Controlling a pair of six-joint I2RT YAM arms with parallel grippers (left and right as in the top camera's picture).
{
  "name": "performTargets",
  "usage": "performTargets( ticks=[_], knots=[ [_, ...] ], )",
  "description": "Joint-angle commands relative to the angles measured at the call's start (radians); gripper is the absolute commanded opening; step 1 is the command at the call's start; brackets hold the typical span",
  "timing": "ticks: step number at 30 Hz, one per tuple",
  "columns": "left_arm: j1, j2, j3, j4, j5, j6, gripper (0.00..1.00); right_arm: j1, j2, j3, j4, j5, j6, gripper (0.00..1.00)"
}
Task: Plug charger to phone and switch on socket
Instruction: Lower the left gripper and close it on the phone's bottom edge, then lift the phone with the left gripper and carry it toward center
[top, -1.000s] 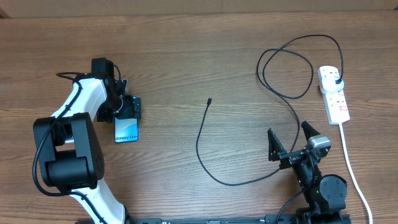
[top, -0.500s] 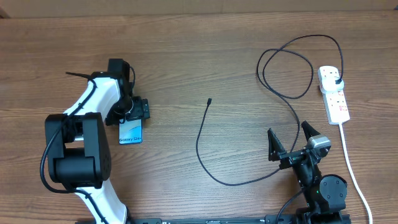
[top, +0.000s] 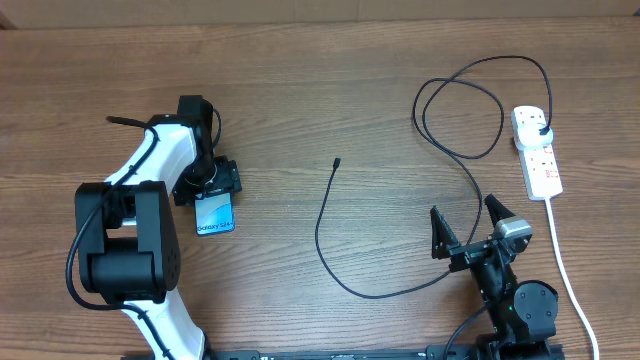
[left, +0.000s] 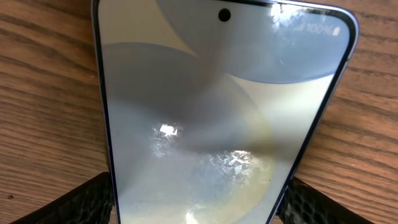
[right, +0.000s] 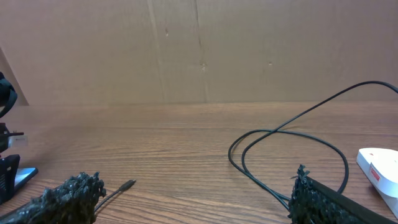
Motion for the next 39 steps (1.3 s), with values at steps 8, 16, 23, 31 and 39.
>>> performTargets(
  ticks=[8, 16, 23, 31, 39],
  knots=[
    [-0.086, 0.043, -0.038, -0.003, -0.006, -0.071, 0.80, -0.006, -0.012, -0.011, 0.005, -0.005, -0.001, 1.00],
    [-0.204, 0.043, -0.038, 0.003, -0.011, -0.084, 0.79, -0.006, -0.012, -0.011, 0.005, -0.005, -0.001, 1.00],
    [-0.247, 0.043, -0.040, 0.019, -0.014, -0.083, 0.89, -0.006, -0.012, -0.011, 0.005, -0.005, -0.001, 1.00],
    [-0.248, 0.043, -0.052, 0.053, -0.014, -0.083, 0.95, -0.006, -0.012, -0.011, 0.005, -0.005, -0.001, 1.00],
    [-0.248, 0.043, -0.065, 0.066, -0.006, -0.084, 0.84, -0.006, -0.012, -0.011, 0.005, -0.005, -0.001, 1.00]
  ],
)
